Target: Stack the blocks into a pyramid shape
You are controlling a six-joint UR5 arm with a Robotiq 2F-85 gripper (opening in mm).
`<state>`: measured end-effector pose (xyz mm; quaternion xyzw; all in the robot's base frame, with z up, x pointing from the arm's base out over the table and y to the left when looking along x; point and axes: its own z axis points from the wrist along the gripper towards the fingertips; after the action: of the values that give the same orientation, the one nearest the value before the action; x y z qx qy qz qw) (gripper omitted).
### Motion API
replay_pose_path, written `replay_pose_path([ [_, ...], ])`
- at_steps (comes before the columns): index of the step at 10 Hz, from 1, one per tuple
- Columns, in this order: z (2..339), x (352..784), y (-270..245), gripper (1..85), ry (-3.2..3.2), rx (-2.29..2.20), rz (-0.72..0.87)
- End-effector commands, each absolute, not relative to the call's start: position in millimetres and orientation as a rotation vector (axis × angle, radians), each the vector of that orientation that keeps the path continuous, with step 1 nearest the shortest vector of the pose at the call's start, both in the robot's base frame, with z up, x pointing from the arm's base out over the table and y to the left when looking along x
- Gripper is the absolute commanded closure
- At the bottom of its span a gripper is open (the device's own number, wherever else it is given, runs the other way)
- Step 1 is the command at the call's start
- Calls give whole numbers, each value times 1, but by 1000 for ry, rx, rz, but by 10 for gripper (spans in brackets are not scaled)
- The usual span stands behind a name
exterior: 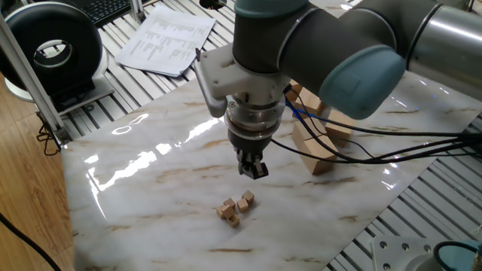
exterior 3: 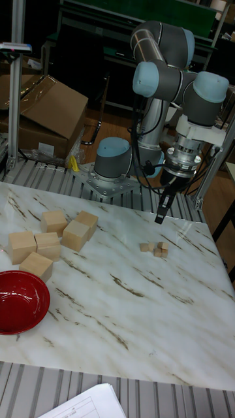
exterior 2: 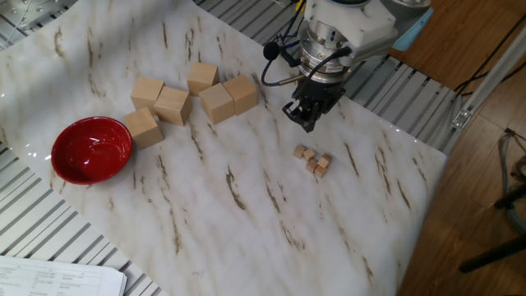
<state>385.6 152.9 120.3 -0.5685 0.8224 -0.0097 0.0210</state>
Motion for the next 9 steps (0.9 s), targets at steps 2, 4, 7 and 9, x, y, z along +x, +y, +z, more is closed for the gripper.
replay_pose_path([
  [2,122,372,153,847,2661,-1675,17],
  [4,122,376,146,847,2729,-1559,-33],
  [7,122,381,141,847,2716,-1566,-72],
  [9,122,385,141,847,2694,-1579,-81],
])
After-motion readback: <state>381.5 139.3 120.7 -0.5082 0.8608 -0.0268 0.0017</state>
